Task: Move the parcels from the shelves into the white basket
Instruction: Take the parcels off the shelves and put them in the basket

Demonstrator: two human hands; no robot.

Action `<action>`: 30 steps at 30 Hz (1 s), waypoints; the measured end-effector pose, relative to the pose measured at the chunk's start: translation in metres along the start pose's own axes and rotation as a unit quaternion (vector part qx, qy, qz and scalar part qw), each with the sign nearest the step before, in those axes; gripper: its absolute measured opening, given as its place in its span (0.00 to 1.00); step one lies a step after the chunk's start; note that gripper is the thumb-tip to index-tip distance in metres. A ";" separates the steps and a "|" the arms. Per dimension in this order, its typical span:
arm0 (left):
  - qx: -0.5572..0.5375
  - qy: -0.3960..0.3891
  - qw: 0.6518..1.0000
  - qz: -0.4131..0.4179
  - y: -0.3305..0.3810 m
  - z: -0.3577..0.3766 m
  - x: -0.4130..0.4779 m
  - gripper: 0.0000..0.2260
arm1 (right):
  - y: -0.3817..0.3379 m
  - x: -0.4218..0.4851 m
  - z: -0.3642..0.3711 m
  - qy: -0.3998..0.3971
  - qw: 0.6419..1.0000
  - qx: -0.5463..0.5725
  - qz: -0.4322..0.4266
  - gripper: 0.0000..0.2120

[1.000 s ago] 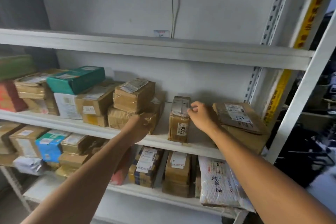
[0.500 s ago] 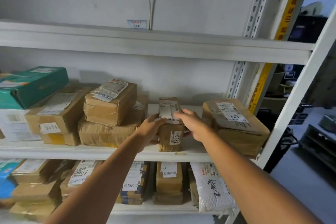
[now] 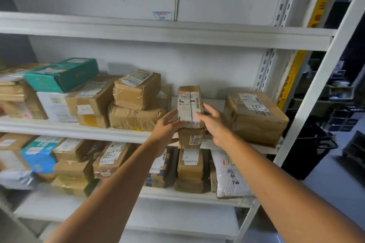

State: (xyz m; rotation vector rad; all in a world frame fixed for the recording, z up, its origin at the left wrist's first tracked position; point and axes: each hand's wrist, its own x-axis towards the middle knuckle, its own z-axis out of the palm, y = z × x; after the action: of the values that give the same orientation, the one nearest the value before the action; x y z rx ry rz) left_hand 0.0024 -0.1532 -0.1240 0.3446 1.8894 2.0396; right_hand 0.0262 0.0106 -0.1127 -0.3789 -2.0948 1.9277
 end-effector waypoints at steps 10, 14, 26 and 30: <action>-0.028 0.057 0.998 0.028 -0.035 0.016 -0.131 0.23 | 0.022 -0.112 -0.010 -0.114 0.990 0.069 -0.042 0.24; -0.021 0.103 0.994 0.036 -0.047 -0.012 -0.170 0.22 | 0.035 -0.135 0.023 -0.168 0.982 0.078 -0.040 0.25; -0.039 0.343 0.938 0.022 -0.064 -0.182 -0.287 0.19 | 0.062 -0.188 0.242 -0.405 0.912 0.063 -0.026 0.28; -0.039 0.430 0.901 0.041 -0.073 -0.213 -0.334 0.21 | 0.061 -0.220 0.299 -0.504 0.860 0.077 -0.035 0.22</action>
State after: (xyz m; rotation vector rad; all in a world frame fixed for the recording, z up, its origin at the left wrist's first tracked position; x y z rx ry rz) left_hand 0.2285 -0.4781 -0.1981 -0.6259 2.2384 2.5609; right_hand 0.1211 -0.3421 -0.2013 0.9456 -2.3513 2.5211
